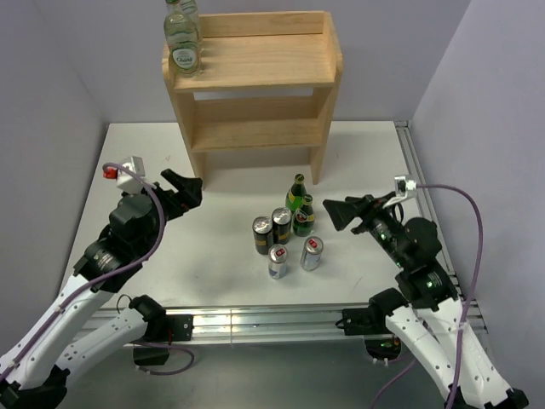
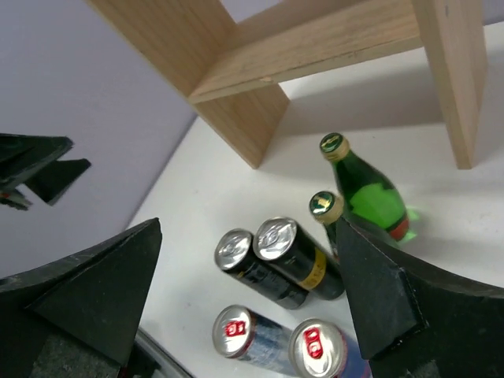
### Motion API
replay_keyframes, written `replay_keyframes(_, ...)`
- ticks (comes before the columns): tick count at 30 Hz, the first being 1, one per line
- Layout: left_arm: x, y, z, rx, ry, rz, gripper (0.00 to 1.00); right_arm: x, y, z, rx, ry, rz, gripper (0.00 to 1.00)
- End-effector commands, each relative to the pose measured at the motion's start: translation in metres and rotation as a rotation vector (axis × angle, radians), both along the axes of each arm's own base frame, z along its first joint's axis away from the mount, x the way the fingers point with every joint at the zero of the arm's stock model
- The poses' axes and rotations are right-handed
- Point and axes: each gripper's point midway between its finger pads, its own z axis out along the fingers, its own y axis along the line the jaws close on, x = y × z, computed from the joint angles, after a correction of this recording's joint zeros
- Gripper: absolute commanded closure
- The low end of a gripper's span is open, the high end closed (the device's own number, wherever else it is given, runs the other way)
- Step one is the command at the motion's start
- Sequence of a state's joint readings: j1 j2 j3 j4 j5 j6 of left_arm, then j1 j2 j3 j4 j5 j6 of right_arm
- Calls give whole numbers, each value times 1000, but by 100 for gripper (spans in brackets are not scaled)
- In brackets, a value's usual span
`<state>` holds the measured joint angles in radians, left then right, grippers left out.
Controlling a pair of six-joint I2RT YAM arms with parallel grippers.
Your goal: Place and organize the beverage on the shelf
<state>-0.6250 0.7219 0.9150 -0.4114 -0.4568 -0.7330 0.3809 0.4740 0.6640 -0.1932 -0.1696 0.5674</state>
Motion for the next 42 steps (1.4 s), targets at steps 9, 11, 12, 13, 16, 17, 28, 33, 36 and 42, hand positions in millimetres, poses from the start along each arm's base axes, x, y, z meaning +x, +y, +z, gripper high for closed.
replay_keyframes(9, -15, 8, -74, 72, 115, 117, 1, -44, 9, -117, 155, 292, -8, 0)
replay_keyframes(11, -17, 4, -83, 71, 126, 110, 1, -44, 1, -133, 152, 338, -82, 0)
replay_keyframes(12, -18, 3, -85, 68, 128, 105, 1, -49, 4, -137, 142, 355, -73, 0)
replay_keyframes(13, -18, 1, -90, 71, 133, 100, 1, -49, 2, -138, 136, 369, -89, 0)
replay_keyframes(16, -19, -2, -96, 78, 136, 109, 1, -49, -4, -154, 72, 426, -167, 0)
replay_keyframes(17, -19, -1, -100, 80, 145, 123, 1, -49, -4, -156, 64, 439, -186, 0)
replay_keyframes(28, -25, -1, -114, 101, 151, 141, 1, -66, 22, -174, -152, 418, -274, 0)
replay_keyframes(33, -26, 2, -119, 98, 145, 148, 1, -65, 30, -186, -168, 407, -266, 0)
replay_keyframes(36, -27, 3, -126, 108, 150, 149, 1, -62, 28, -195, -186, 392, -282, 0)
replay_keyframes(42, -26, 6, -136, 109, 136, 163, 1, -53, 37, -211, -212, 327, -294, 0)
